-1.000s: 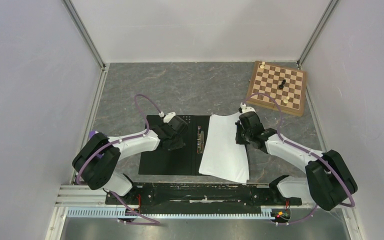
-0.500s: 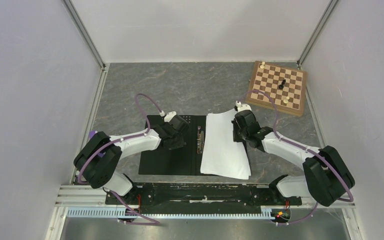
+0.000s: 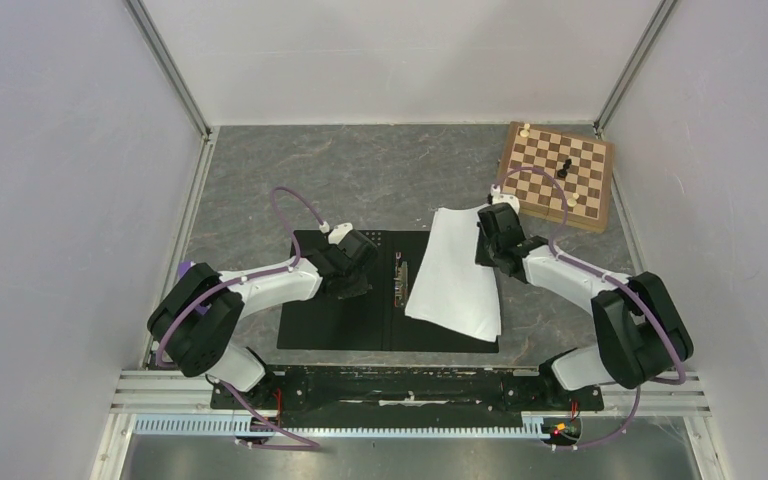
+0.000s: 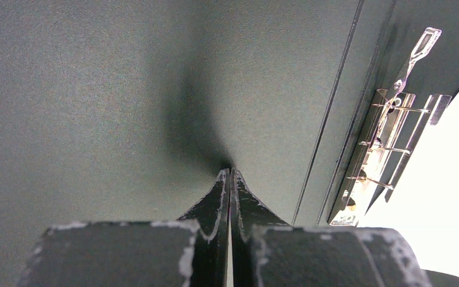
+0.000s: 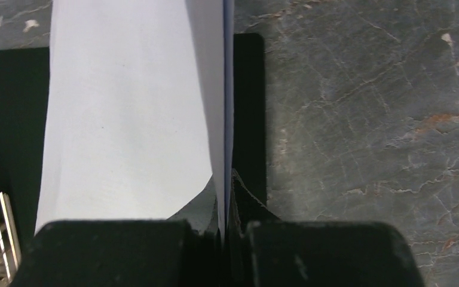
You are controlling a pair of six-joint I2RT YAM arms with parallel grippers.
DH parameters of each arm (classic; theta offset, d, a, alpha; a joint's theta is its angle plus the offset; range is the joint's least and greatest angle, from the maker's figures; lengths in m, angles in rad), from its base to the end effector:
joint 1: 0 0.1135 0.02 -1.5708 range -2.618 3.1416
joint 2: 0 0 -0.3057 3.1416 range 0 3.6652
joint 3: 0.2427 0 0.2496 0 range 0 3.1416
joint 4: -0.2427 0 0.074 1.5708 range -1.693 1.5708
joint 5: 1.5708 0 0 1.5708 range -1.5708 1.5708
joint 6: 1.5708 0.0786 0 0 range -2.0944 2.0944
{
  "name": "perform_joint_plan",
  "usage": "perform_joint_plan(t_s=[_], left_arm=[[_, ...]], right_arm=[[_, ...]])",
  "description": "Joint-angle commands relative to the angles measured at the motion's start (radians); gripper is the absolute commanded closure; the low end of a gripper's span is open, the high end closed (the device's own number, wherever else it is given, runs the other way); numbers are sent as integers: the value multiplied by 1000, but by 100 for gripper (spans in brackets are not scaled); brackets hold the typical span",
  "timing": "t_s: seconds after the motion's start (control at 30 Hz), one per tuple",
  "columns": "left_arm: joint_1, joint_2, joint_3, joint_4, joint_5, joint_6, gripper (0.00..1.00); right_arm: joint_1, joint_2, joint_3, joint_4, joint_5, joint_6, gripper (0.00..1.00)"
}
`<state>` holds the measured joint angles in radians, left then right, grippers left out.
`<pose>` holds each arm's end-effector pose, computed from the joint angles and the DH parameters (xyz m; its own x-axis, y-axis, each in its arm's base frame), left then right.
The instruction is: Put the files into the folder
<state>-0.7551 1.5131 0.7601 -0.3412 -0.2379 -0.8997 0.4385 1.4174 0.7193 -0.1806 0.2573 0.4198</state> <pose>0.2233 -0.1847 0.1631 -0.8623 -0.2335 -0.4493 -0.1415 0.9631 -0.2291 0.2739 0.1064 0.1903 -0.7440 0.0865 -0.6626 0.0434 0.9958 0.0812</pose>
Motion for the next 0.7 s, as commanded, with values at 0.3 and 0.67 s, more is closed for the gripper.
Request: perform_joint_plan(t_s=[0.3,0.67], left_arm=[[-4,17,-2,-19,-35,-21,98],[-3,23,7,-21,-44,-15,98]], right_arm=[[-62,-5,17,63,-71,44,100],[222,-180,29,-134,134,-174,100]])
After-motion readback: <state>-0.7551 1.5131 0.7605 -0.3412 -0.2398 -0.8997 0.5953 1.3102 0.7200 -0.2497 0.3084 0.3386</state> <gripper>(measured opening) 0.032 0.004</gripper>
